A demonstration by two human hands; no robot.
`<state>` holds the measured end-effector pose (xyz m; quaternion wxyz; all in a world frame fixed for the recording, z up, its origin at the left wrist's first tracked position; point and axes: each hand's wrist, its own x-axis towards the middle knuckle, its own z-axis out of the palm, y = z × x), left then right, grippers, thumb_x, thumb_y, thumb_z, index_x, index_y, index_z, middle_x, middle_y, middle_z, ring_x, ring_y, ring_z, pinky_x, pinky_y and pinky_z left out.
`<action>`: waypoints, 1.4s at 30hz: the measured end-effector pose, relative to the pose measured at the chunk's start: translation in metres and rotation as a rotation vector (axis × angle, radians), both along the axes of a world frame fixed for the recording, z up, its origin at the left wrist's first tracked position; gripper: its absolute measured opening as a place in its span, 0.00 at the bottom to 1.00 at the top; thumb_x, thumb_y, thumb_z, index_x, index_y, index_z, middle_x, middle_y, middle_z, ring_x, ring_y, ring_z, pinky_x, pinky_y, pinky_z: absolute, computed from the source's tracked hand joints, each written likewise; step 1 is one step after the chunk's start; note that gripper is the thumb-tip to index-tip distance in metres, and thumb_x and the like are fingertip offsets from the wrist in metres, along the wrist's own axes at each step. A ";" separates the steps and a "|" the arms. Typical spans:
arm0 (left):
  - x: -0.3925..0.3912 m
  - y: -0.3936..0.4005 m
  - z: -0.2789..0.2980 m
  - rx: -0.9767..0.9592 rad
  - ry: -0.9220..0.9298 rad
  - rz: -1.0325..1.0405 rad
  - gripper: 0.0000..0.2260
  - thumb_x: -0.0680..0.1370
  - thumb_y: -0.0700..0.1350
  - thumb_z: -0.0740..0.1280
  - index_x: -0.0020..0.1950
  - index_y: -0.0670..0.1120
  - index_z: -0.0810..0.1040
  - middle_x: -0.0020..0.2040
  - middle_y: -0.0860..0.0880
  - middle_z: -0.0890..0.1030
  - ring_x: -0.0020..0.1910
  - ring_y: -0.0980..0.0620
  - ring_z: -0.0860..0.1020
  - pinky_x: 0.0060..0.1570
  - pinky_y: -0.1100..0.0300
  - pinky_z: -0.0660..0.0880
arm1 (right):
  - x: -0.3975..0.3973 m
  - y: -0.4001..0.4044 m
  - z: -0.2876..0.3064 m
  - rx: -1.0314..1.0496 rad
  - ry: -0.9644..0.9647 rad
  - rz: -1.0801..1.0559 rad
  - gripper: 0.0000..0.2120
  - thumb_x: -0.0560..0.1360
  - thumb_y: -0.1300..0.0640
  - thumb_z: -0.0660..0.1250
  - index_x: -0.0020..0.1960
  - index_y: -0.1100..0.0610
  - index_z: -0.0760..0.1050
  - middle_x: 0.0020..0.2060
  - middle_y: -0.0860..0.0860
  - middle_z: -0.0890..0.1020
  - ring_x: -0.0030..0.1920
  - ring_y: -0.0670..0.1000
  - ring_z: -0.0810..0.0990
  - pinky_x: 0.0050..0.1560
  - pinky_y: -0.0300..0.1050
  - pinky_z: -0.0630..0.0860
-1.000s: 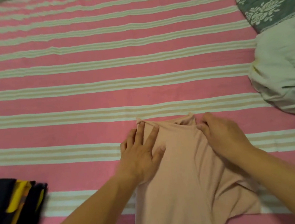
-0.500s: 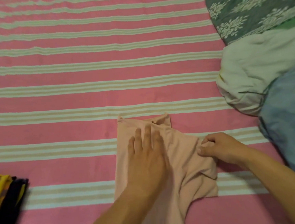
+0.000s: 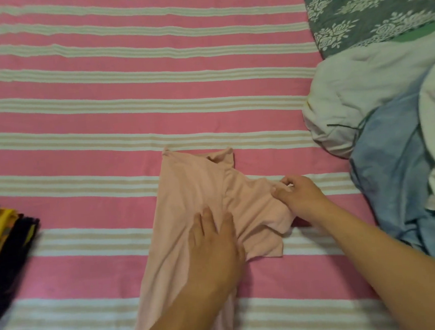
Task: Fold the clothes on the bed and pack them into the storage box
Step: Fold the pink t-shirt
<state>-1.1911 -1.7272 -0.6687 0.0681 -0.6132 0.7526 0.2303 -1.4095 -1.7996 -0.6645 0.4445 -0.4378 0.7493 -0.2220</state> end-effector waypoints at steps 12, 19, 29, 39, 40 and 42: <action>-0.097 0.045 -0.013 -0.247 -0.056 0.107 0.13 0.69 0.49 0.73 0.48 0.43 0.79 0.42 0.43 0.77 0.40 0.42 0.76 0.37 0.49 0.71 | -0.014 -0.026 -0.005 0.129 -0.010 0.060 0.04 0.76 0.59 0.71 0.44 0.56 0.76 0.37 0.54 0.76 0.38 0.51 0.73 0.34 0.42 0.69; -0.087 0.071 0.031 -0.263 0.174 0.210 0.14 0.63 0.40 0.77 0.31 0.49 0.72 0.29 0.49 0.72 0.29 0.47 0.72 0.28 0.56 0.62 | -0.018 -0.021 0.002 0.125 0.011 0.137 0.09 0.77 0.58 0.71 0.39 0.56 0.75 0.36 0.52 0.77 0.37 0.50 0.74 0.35 0.42 0.69; 0.023 0.052 0.058 0.224 1.046 1.060 0.09 0.78 0.44 0.68 0.41 0.40 0.81 0.37 0.45 0.82 0.36 0.54 0.78 0.42 0.55 0.74 | 0.094 -0.066 0.099 0.210 -0.226 0.338 0.04 0.80 0.59 0.66 0.48 0.54 0.79 0.38 0.53 0.84 0.29 0.48 0.79 0.33 0.41 0.67; 0.063 0.063 0.015 0.312 0.879 1.242 0.09 0.79 0.51 0.67 0.52 0.47 0.75 0.44 0.49 0.85 0.42 0.46 0.84 0.51 0.47 0.80 | 0.111 -0.073 0.021 -0.274 0.540 0.874 0.07 0.78 0.54 0.65 0.54 0.52 0.80 0.46 0.45 0.79 0.50 0.54 0.78 0.53 0.47 0.69; 0.060 0.061 0.017 0.288 0.801 1.202 0.10 0.78 0.53 0.68 0.53 0.50 0.72 0.46 0.50 0.83 0.44 0.48 0.83 0.52 0.48 0.79 | 0.108 -0.075 0.017 -0.304 0.561 0.929 0.08 0.77 0.53 0.66 0.54 0.52 0.81 0.46 0.45 0.78 0.50 0.54 0.78 0.52 0.47 0.67; 0.054 0.058 0.020 0.256 0.753 1.147 0.09 0.77 0.51 0.70 0.49 0.52 0.70 0.44 0.50 0.81 0.42 0.48 0.82 0.48 0.47 0.79 | 0.108 -0.077 0.017 -0.289 0.534 0.930 0.08 0.76 0.51 0.69 0.53 0.52 0.82 0.46 0.46 0.79 0.50 0.52 0.77 0.52 0.47 0.70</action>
